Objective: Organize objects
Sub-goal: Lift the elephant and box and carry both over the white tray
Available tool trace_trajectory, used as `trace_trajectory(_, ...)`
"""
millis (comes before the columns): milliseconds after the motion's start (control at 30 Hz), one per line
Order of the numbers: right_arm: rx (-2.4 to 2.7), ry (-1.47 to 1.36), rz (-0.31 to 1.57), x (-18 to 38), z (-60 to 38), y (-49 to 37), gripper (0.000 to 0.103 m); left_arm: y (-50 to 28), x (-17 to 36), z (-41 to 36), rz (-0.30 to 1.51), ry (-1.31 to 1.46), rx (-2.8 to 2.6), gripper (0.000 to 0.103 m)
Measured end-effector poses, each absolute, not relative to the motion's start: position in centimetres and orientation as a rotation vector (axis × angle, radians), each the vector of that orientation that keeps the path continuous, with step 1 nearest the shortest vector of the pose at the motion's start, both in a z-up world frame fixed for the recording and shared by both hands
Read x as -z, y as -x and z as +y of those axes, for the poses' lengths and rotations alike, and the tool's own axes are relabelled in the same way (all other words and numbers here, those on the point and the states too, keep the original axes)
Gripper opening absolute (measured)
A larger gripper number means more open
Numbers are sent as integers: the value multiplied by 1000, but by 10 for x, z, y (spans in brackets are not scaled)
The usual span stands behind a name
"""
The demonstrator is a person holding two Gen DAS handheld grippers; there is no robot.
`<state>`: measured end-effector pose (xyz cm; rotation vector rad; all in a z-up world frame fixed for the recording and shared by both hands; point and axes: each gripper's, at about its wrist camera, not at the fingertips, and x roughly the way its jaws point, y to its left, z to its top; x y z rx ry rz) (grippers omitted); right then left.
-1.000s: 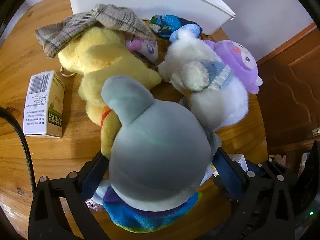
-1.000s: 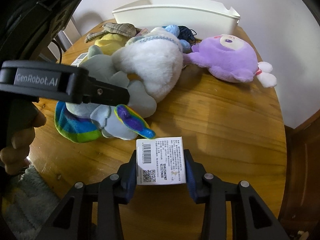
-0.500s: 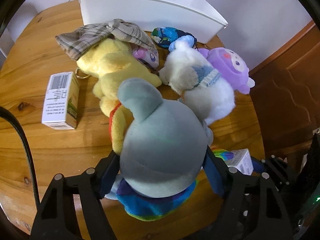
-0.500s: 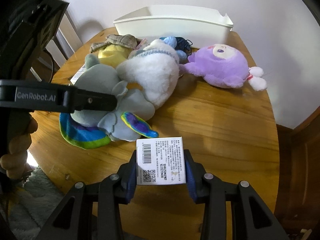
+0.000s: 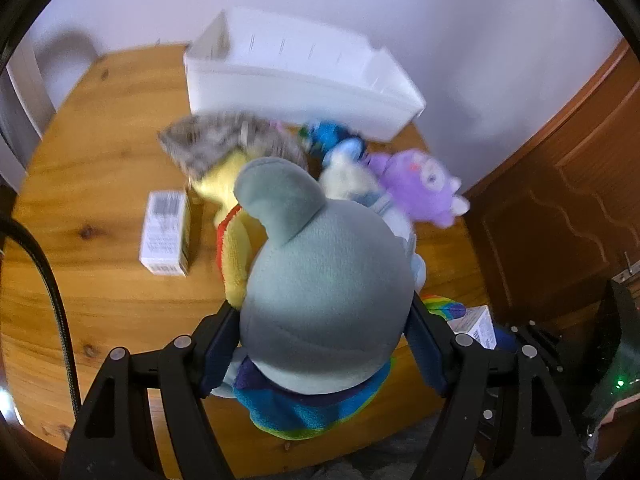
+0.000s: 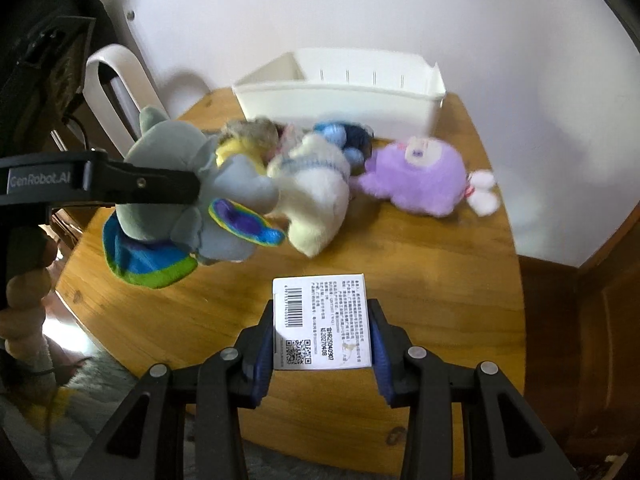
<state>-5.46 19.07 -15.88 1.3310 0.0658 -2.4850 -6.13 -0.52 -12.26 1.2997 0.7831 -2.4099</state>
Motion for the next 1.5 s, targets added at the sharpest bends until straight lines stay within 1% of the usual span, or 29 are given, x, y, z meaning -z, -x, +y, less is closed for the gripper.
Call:
trace_trajectory(67,2511,-1310,50,142,192,53,42,62,109,-4,758,-1267,2427,78)
trace_trajectory(200,2535,-1236,54,104,190,57,42,66,64,-9,664,-1190,2452,78)
trace_trajectory(433,2585,-1108,113,37,180,78,42,68,-19,-29,412,-1100,2426,78)
trace_trajectory(467,2720,-1142,37,29,178,82,42,70,-29,-32,380,-1097,2418,78)
trace_trajectory(633,2757,-1103,50,-6,179,109,42,80,-61,-37,264,-1092,2402,78)
trace_trajectory(667,2841,-1125,2,-10,180,114,42,83,-65,-39,260,-1091,2394,78)
trace_trajectory(767,2872,-1114,-8,-26,187,136,42,90,-78,-44,259,-1082,2396,78)
trace_trajectory(867,2890,-1119,-16,-41,196,163,42,103,-90,-50,201,-1046,2377,78)
trace_trajectory(967,2916,-1133,-17,-49,204,189,42,116,-99,-58,184,-1018,2357,78)
trace_trajectory(1033,2927,-1158,-21,-50,210,212,42,126,-100,-65,164,-1000,2338,78)
trace_trajectory(1133,2961,-1230,-52,-41,216,246,42,139,-93,-79,182,-994,2312,78)
trace_trajectory(1367,2898,-1430,-166,5,237,318,42,184,-64,-121,281,-1059,2225,78)
trace_trajectory(1500,2881,-1516,-237,31,249,345,42,205,-46,-122,302,-1075,2185,78)
